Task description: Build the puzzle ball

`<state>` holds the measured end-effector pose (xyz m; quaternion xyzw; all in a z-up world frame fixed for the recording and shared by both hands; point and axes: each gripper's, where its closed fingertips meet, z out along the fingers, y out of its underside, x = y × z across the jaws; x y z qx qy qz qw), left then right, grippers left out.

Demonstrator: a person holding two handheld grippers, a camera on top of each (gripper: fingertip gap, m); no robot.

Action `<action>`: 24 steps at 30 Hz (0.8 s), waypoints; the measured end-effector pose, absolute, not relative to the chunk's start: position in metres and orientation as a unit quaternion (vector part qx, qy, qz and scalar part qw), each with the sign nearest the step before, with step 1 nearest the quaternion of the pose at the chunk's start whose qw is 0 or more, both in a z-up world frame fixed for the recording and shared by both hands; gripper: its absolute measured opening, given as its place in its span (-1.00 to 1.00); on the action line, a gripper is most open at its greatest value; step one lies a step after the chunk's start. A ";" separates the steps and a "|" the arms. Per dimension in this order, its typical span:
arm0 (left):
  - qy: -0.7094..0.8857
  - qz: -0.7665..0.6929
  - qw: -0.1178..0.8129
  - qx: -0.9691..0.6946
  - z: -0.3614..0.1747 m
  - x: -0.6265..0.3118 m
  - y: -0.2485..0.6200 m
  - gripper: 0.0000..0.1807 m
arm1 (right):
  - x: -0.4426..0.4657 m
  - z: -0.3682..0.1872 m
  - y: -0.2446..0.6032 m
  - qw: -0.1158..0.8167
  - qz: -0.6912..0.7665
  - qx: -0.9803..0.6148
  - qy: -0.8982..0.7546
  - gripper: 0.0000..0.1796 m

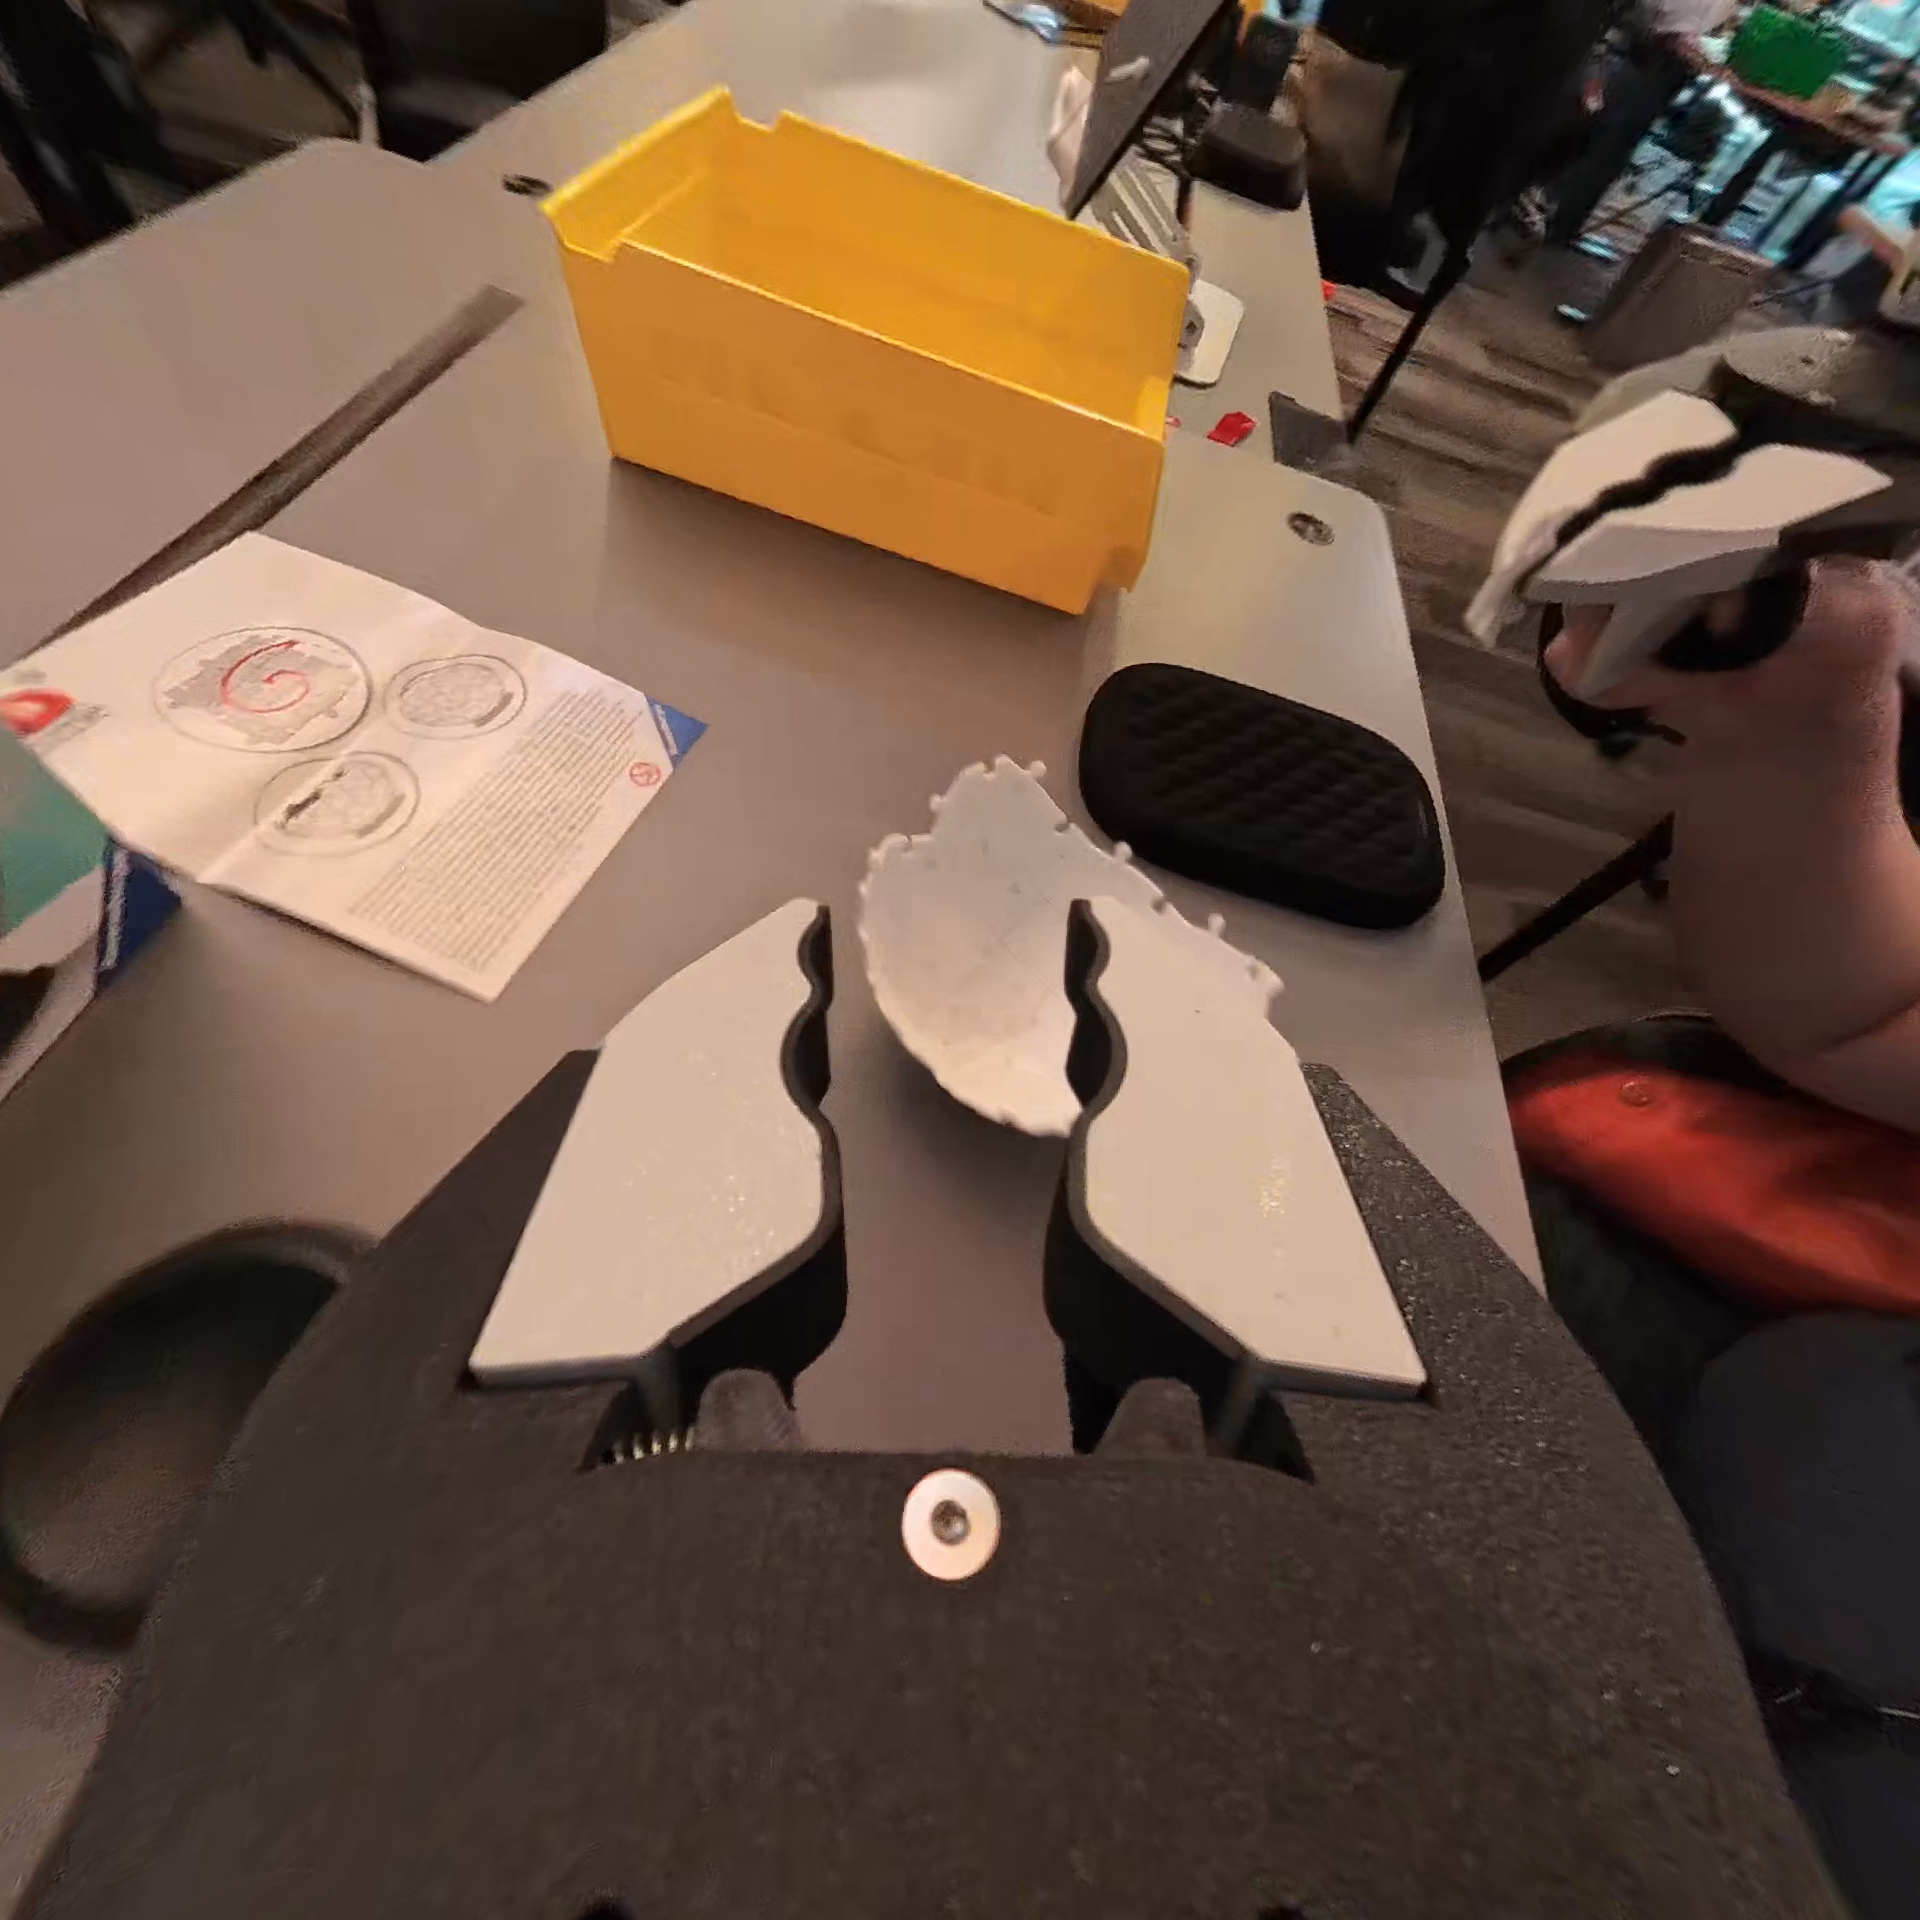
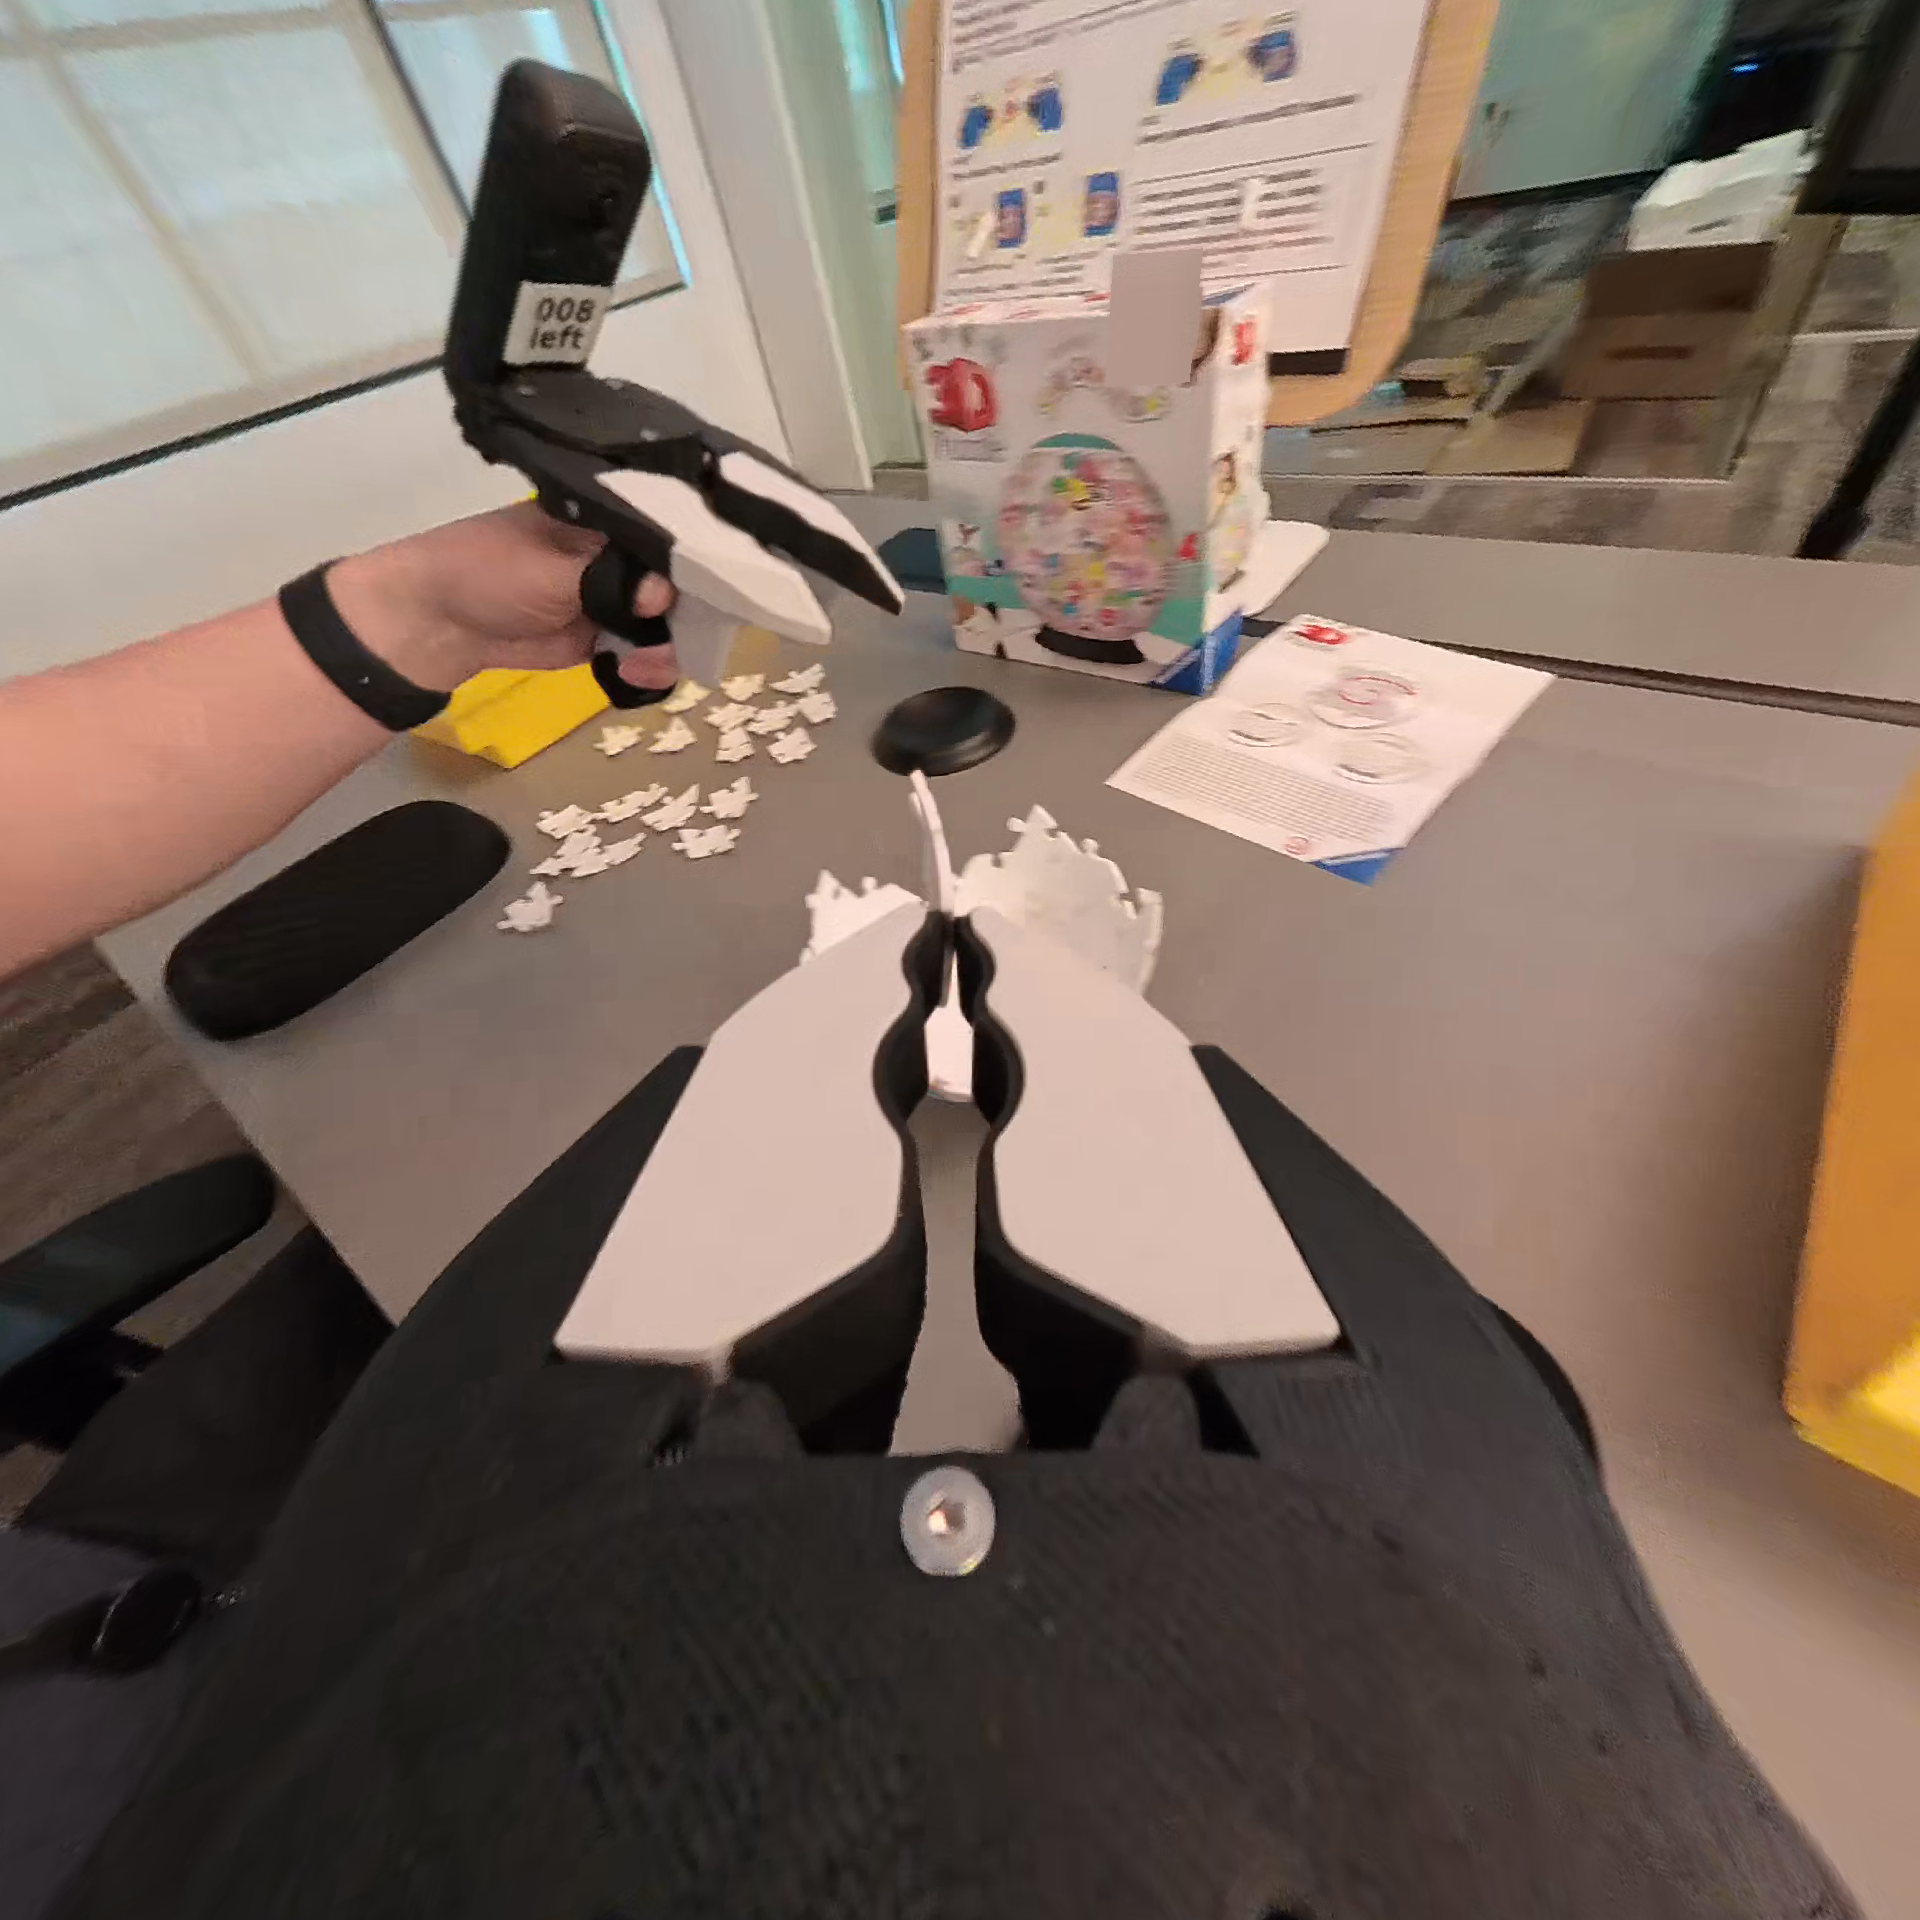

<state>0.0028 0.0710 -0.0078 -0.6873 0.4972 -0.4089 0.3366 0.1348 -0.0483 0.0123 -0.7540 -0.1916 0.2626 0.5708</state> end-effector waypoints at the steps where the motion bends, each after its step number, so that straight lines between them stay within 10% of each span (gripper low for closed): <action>1: 0.498 -0.419 0.325 -0.686 -0.011 0.014 0.082 -0.53 | 0.140 0.009 -0.047 0.567 0.255 -0.760 -0.189 -0.97; 24: 0.611 -0.381 0.124 -0.683 -0.108 0.056 0.084 -0.67 | 0.152 -0.053 -0.008 0.499 0.206 -0.817 -0.204 -0.97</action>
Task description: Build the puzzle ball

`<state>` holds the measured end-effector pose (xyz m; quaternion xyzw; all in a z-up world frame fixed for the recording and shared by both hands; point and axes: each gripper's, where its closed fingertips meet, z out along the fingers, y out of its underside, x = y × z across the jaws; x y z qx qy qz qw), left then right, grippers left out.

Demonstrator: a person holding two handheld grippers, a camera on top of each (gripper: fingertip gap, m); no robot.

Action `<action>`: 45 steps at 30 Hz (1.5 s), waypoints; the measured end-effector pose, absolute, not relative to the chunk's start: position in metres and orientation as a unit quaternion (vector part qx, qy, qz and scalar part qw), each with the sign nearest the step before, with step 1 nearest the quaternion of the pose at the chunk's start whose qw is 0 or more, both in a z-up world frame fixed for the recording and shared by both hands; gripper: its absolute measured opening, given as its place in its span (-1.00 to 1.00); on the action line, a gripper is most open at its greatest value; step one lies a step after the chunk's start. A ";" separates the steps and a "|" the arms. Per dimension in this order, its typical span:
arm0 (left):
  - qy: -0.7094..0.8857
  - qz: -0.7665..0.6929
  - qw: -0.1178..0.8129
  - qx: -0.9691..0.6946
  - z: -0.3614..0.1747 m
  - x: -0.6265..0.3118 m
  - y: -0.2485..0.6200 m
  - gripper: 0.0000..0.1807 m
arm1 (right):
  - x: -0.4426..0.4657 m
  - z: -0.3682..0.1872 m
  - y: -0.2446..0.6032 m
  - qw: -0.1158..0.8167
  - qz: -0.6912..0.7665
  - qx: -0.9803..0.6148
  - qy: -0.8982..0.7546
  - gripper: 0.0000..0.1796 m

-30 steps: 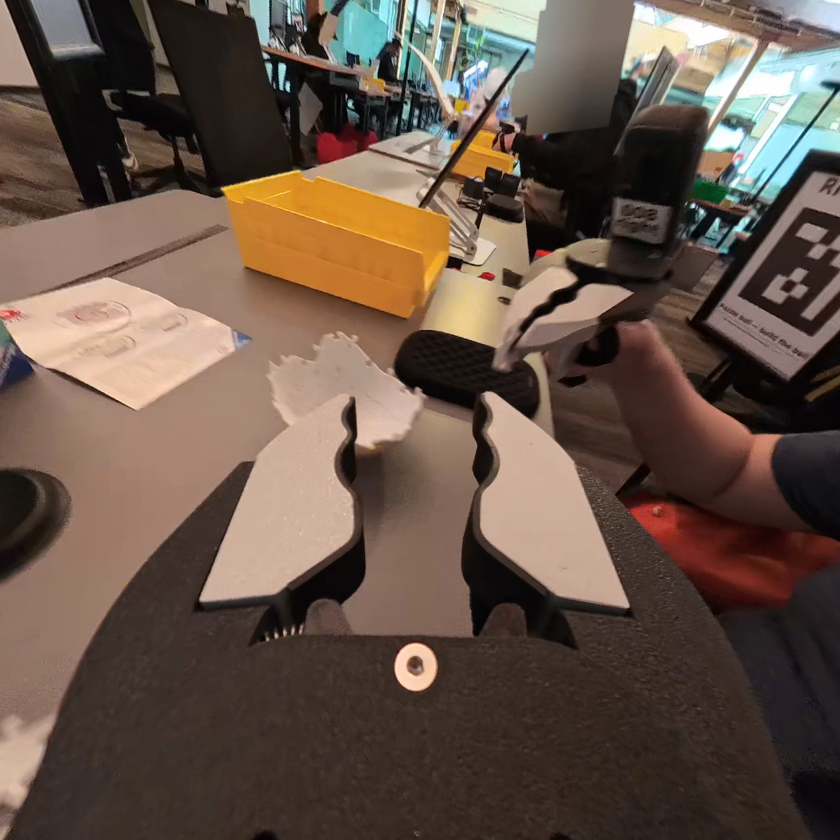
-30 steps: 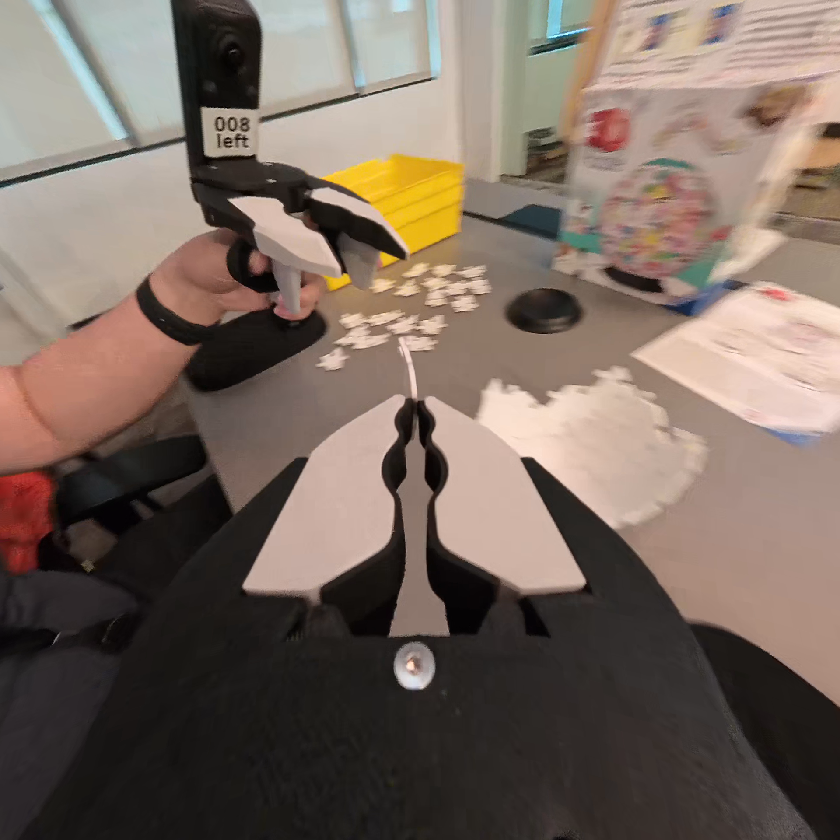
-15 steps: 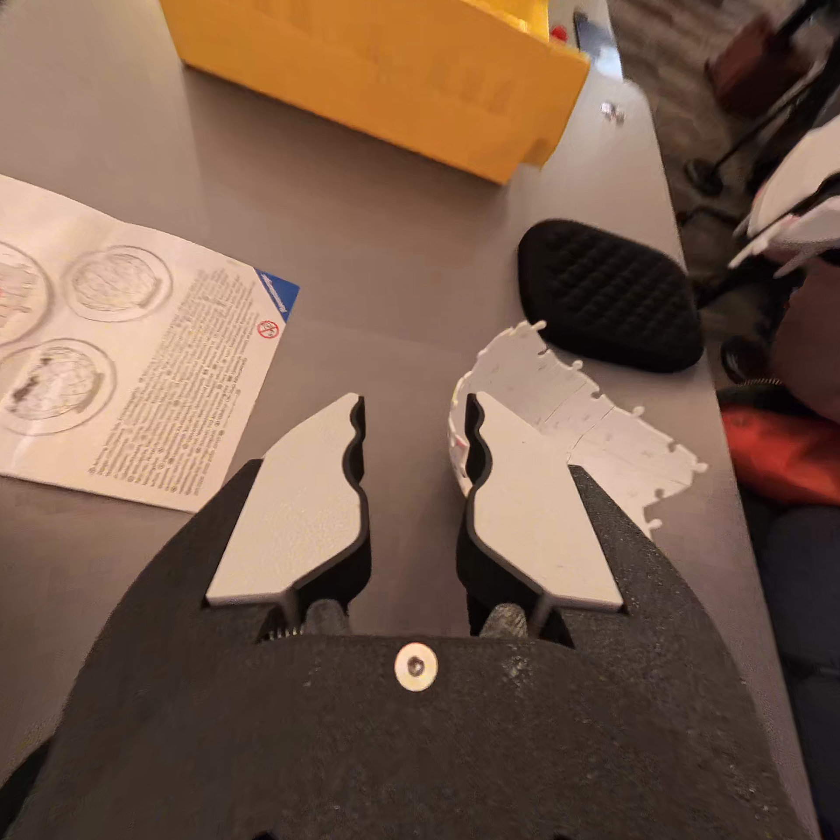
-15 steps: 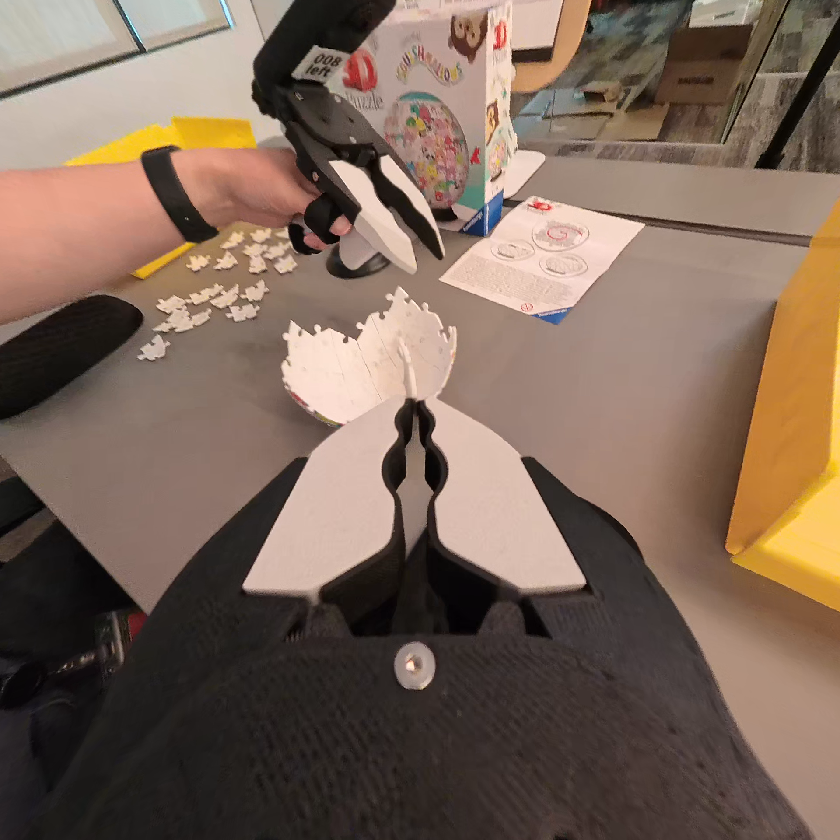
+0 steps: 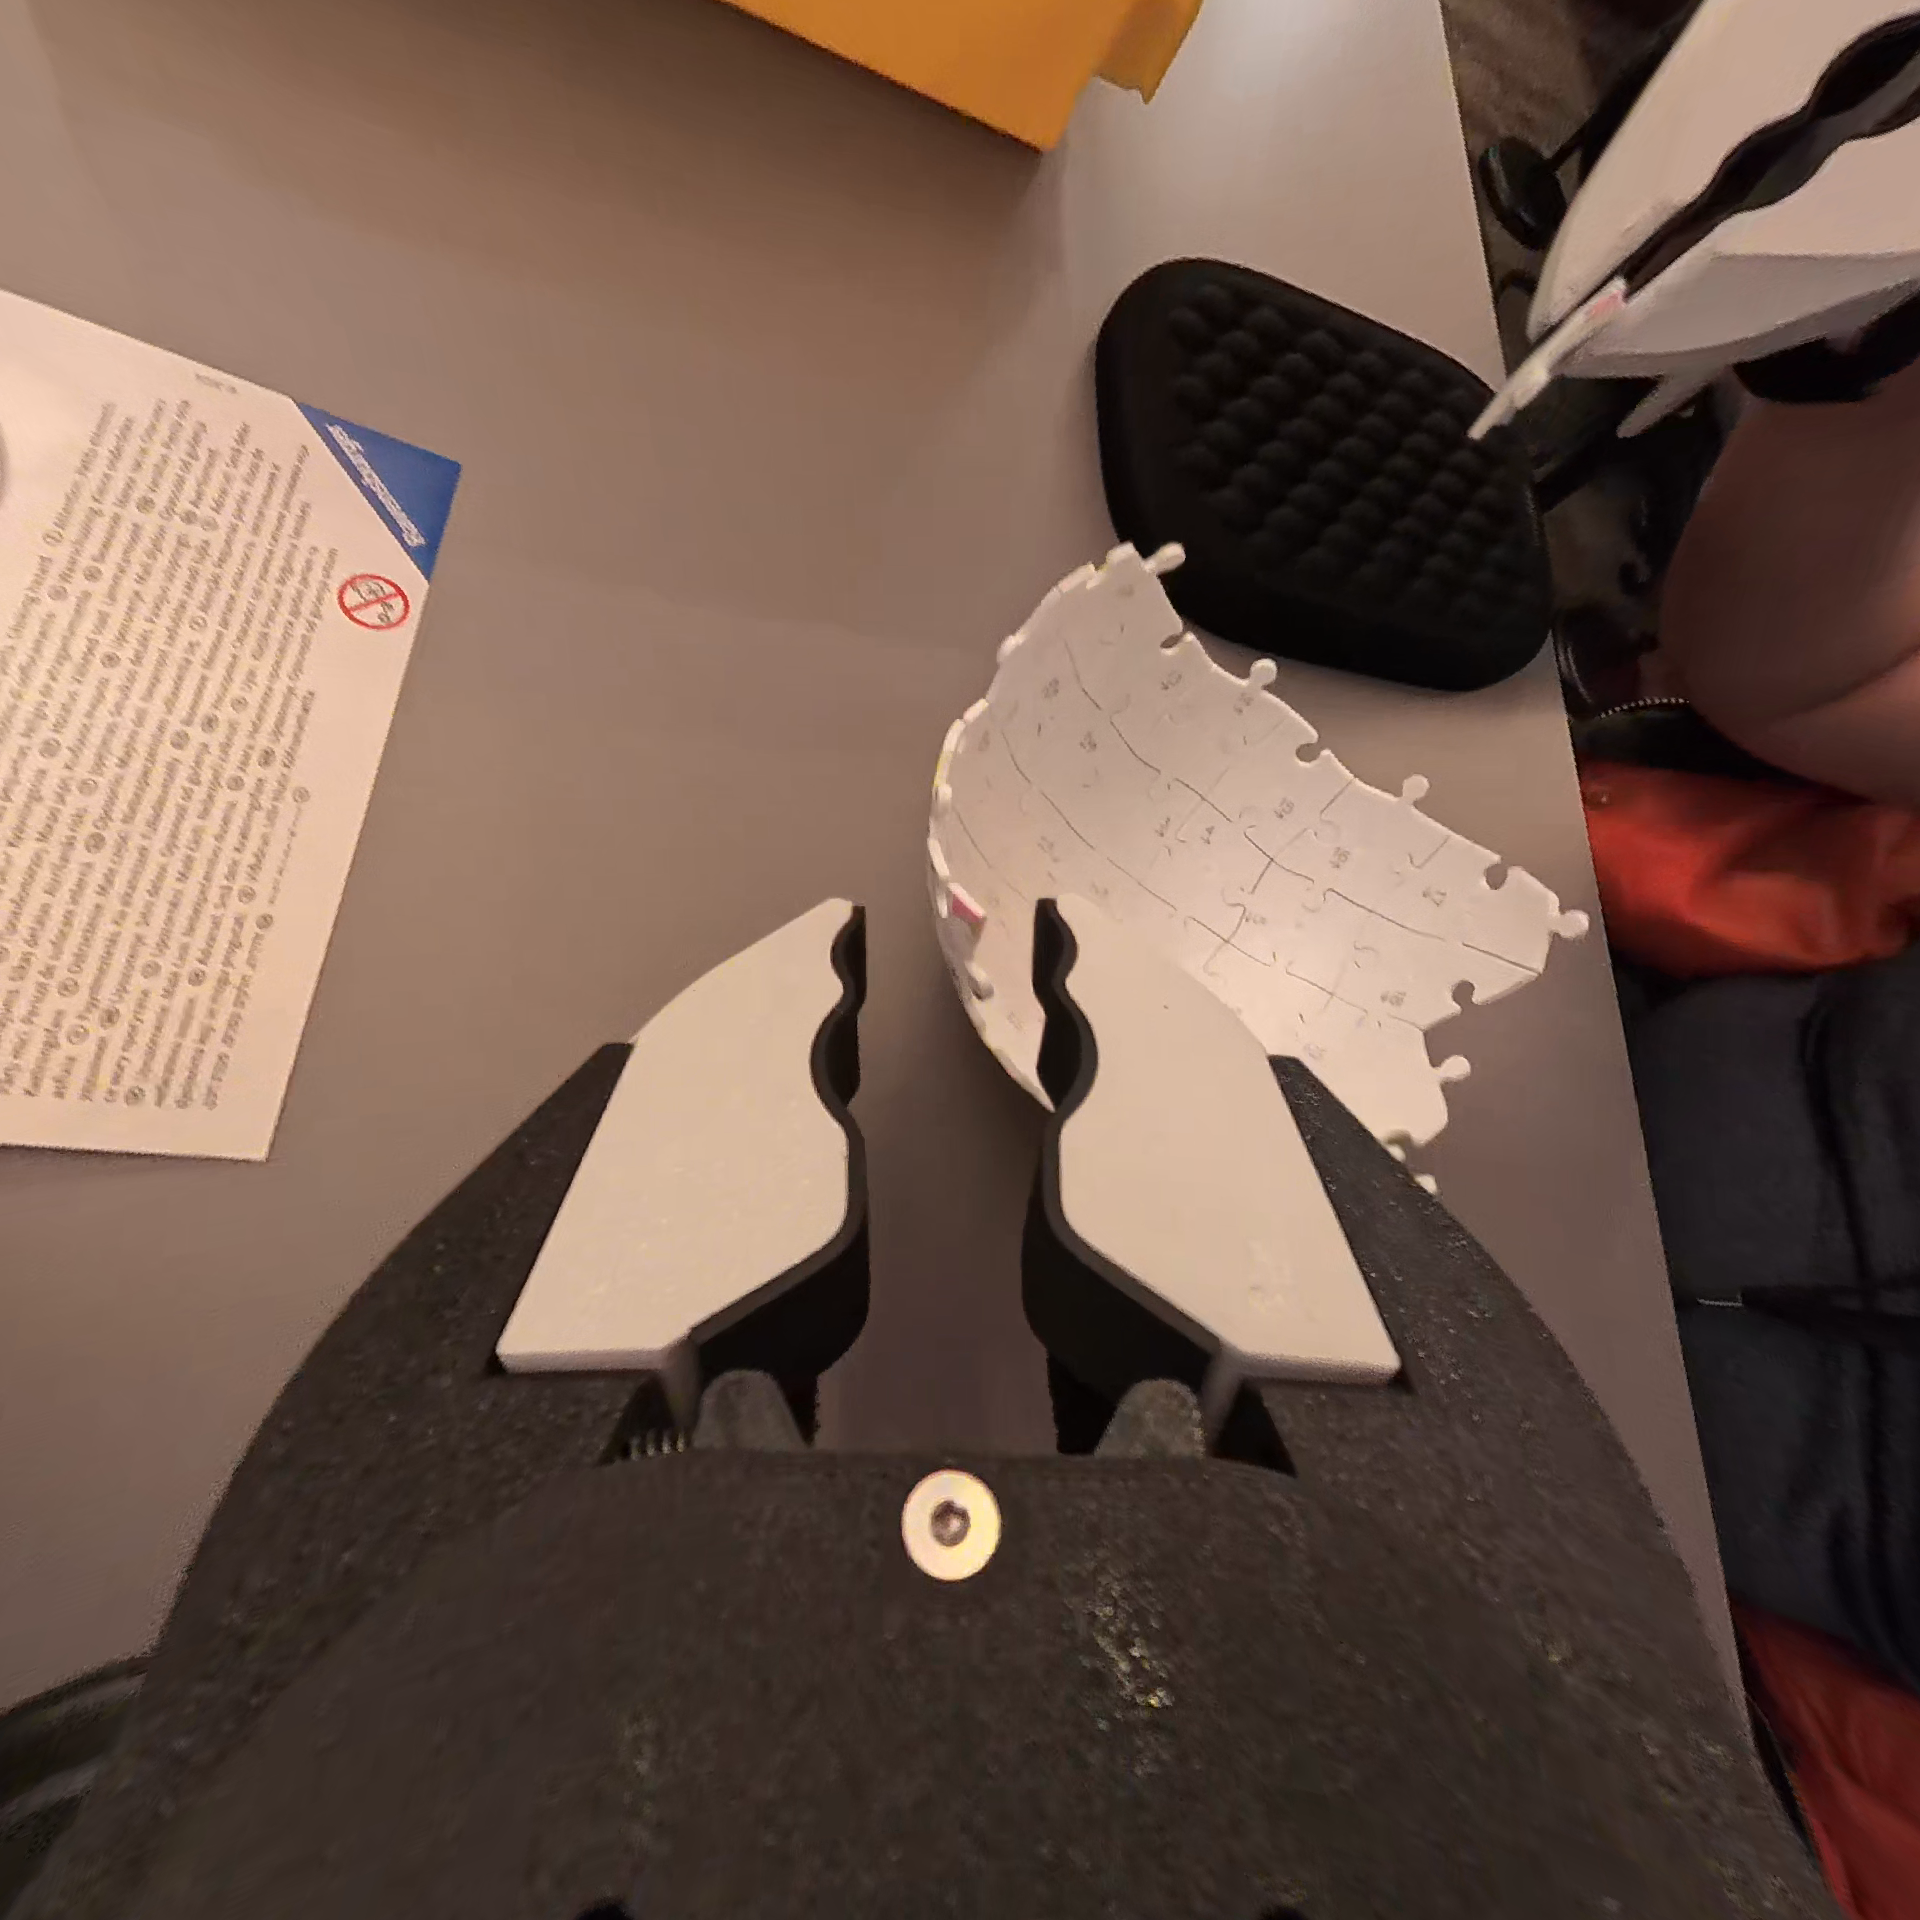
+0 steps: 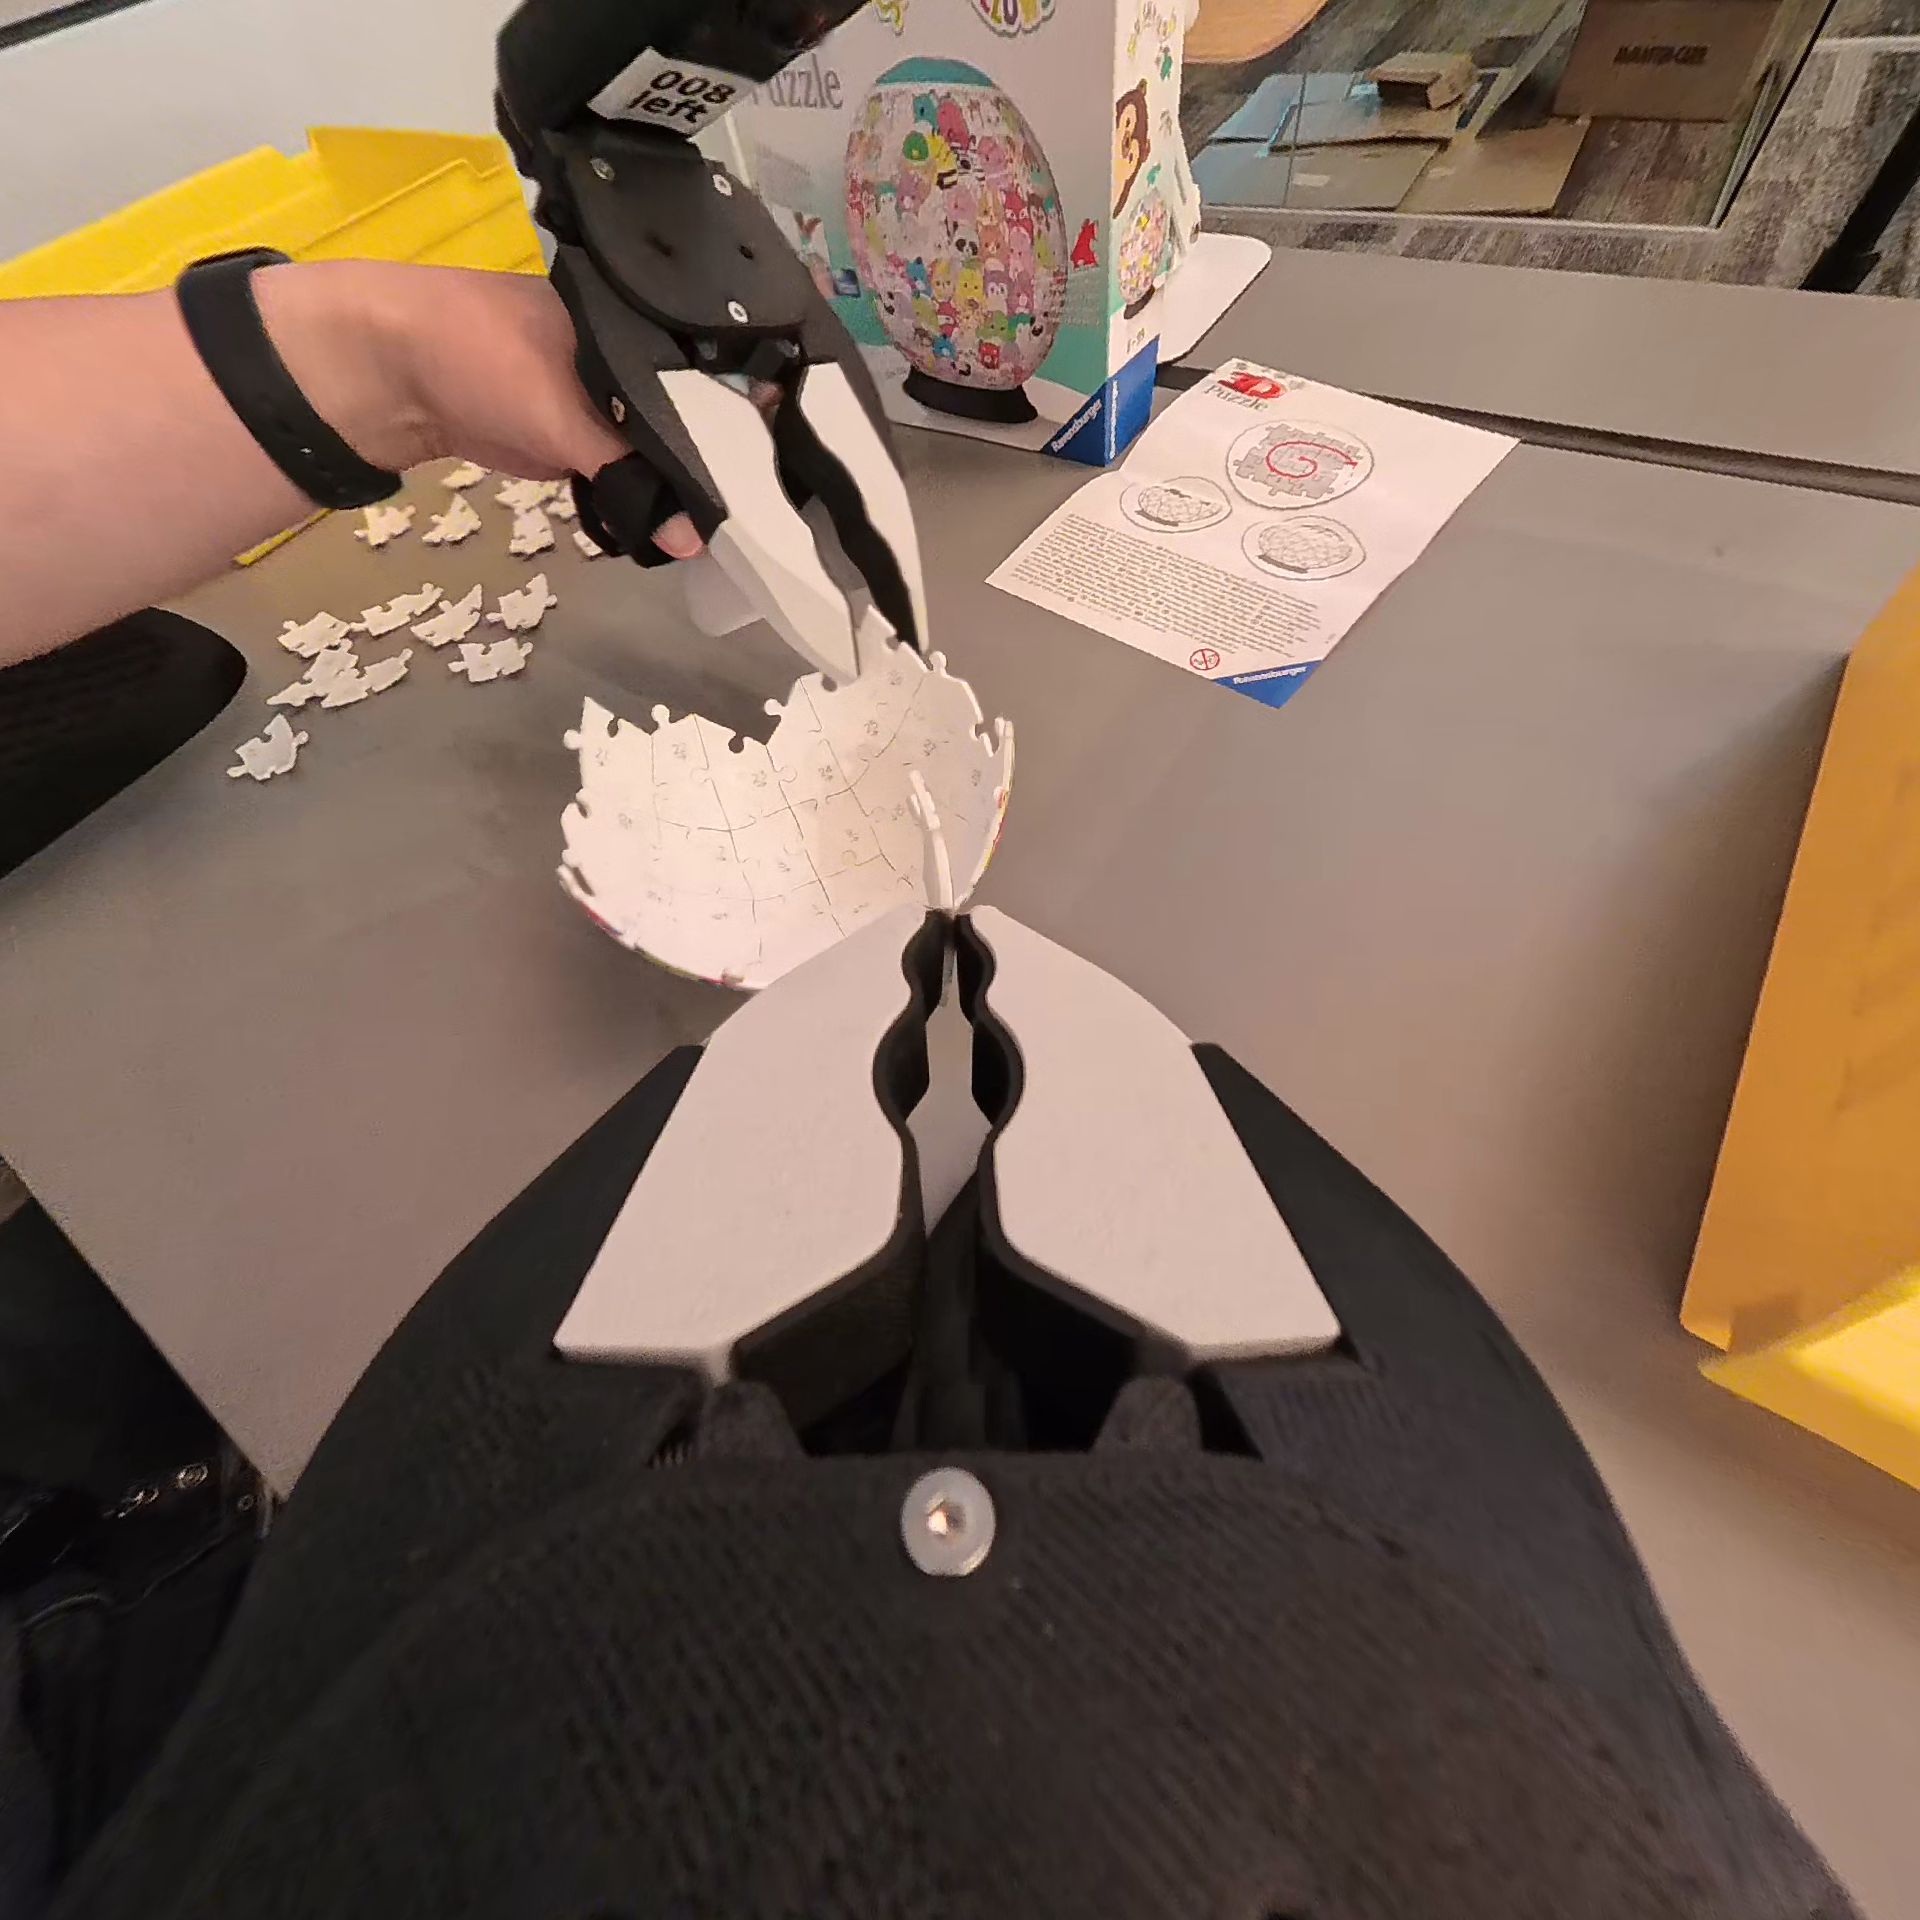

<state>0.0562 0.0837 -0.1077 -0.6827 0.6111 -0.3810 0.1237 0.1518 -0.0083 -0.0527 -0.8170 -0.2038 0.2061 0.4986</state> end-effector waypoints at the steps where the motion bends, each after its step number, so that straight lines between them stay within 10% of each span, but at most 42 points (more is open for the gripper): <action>1: 0.612 -0.379 0.121 -0.684 -0.109 0.053 0.082 -0.66 | 0.151 -0.053 -0.006 0.496 0.207 -0.818 -0.205 -0.97; 45: 0.486 -0.476 0.159 -0.715 -0.077 0.011 0.053 -0.68 | 0.077 -0.075 0.062 0.435 0.331 -0.808 -0.218 -0.97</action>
